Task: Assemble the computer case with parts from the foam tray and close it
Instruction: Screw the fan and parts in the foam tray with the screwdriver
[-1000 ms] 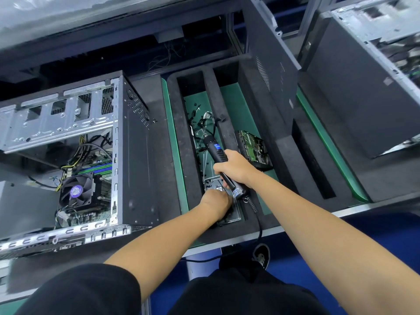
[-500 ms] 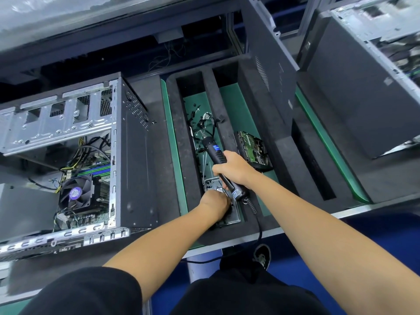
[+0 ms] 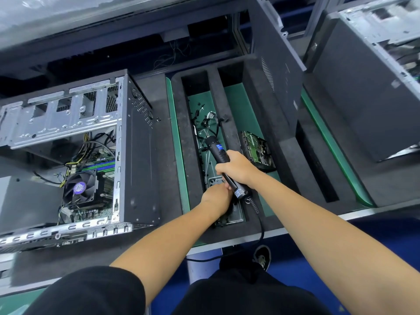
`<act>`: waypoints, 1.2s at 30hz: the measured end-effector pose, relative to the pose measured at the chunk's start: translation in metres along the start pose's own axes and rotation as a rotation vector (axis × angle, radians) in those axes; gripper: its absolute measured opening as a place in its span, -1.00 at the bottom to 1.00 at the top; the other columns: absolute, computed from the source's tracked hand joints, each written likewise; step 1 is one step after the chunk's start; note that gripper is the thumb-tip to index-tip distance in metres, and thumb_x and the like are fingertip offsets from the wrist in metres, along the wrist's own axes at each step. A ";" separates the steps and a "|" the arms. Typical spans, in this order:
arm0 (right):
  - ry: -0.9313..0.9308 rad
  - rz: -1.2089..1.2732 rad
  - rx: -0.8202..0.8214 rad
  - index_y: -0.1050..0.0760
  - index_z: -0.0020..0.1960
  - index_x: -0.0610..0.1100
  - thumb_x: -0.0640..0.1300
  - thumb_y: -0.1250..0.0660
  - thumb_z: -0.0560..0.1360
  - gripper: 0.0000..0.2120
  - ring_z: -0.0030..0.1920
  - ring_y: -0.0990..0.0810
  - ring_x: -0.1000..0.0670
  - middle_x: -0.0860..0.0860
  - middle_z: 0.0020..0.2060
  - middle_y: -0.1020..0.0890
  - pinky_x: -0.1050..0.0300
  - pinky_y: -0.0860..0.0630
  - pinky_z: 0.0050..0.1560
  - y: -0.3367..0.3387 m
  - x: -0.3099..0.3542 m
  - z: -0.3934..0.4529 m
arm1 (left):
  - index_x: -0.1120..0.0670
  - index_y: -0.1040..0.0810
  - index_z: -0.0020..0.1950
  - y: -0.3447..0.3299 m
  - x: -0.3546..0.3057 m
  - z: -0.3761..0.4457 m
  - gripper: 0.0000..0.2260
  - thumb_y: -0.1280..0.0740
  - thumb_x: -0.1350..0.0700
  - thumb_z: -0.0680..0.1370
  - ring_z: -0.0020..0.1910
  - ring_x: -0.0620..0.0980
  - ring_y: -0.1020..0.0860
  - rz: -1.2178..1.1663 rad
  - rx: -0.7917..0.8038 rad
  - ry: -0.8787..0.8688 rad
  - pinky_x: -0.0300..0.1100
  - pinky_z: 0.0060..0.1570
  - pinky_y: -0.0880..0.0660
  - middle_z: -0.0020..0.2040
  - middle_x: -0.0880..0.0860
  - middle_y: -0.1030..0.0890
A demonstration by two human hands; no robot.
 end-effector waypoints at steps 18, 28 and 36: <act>0.029 -0.024 0.001 -0.30 -0.14 -0.14 -0.21 -0.38 0.35 -0.76 -0.39 -0.48 -0.12 -0.10 -0.30 -0.47 -0.04 -0.52 -0.30 0.001 -0.001 0.004 | 0.17 -0.35 0.40 -0.011 -0.008 0.006 -0.65 -0.11 0.19 0.61 0.21 0.11 -0.44 0.548 -0.035 -0.022 -0.15 0.07 -0.39 0.33 0.16 -0.41; 0.034 -0.032 0.001 -0.31 -0.13 -0.15 -0.22 -0.38 0.36 -0.77 -0.37 -0.48 -0.13 -0.11 -0.28 -0.49 -0.06 -0.50 -0.25 0.000 0.000 0.004 | 0.19 -0.36 0.38 -0.006 0.000 0.007 -0.66 -0.15 0.26 0.60 0.29 0.10 -0.45 0.102 -0.012 0.015 -0.10 0.18 -0.43 0.32 0.14 -0.46; 0.018 0.020 0.019 -0.30 -0.12 -0.14 -0.24 -0.36 0.35 -0.77 -0.51 -0.52 -0.12 -0.12 -0.37 -0.51 0.09 -0.51 -0.48 -0.001 -0.003 0.003 | 0.19 -0.48 0.10 0.004 0.012 0.006 -0.79 -0.13 0.31 0.54 0.09 0.14 -0.52 -0.319 0.010 0.134 -0.08 -0.03 -0.46 0.13 0.17 -0.52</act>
Point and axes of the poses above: each hand's wrist, its own z-axis towards the middle knuckle, its own y-axis out of the back of the hand, x = y × z, the point moved 9 cm from there along z, towards the middle knuckle
